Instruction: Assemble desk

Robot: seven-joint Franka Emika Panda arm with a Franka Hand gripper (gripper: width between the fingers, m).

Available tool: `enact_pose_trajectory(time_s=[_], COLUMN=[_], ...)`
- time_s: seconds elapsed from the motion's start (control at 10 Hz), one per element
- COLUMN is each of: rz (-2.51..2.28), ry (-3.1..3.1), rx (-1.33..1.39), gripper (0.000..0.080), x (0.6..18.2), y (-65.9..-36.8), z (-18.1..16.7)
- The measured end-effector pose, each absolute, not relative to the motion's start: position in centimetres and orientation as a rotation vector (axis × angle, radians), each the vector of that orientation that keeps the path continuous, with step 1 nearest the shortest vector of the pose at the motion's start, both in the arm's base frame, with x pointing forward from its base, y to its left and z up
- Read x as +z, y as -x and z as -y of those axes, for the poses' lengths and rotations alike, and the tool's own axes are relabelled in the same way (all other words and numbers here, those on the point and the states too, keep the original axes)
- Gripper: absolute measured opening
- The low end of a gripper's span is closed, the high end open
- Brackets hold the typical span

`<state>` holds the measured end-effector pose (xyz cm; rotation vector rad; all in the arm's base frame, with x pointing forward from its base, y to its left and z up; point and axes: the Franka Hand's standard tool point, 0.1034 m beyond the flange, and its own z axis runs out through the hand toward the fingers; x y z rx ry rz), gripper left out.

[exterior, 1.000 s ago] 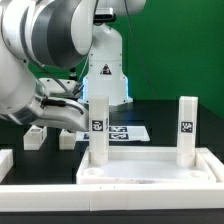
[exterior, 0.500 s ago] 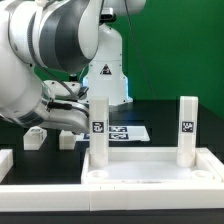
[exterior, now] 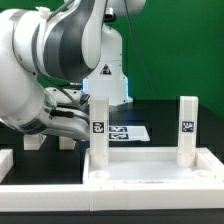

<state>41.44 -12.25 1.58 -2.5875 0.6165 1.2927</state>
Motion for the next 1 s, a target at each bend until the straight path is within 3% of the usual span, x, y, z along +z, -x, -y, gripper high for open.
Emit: enact_pose_trajectory(time_s=[0.7,0.9,1.0], rz=[-0.627,-0.628,-0.628], ry=[2.585,2.585,2.584], rx=[1.295,1.295,1.295], gripper=[0.0621,0.0282,0.0282], x=[1.57,1.57,1.58], y=[-41.38,-41.37,-41.37], z=[12.36,12.39,12.39])
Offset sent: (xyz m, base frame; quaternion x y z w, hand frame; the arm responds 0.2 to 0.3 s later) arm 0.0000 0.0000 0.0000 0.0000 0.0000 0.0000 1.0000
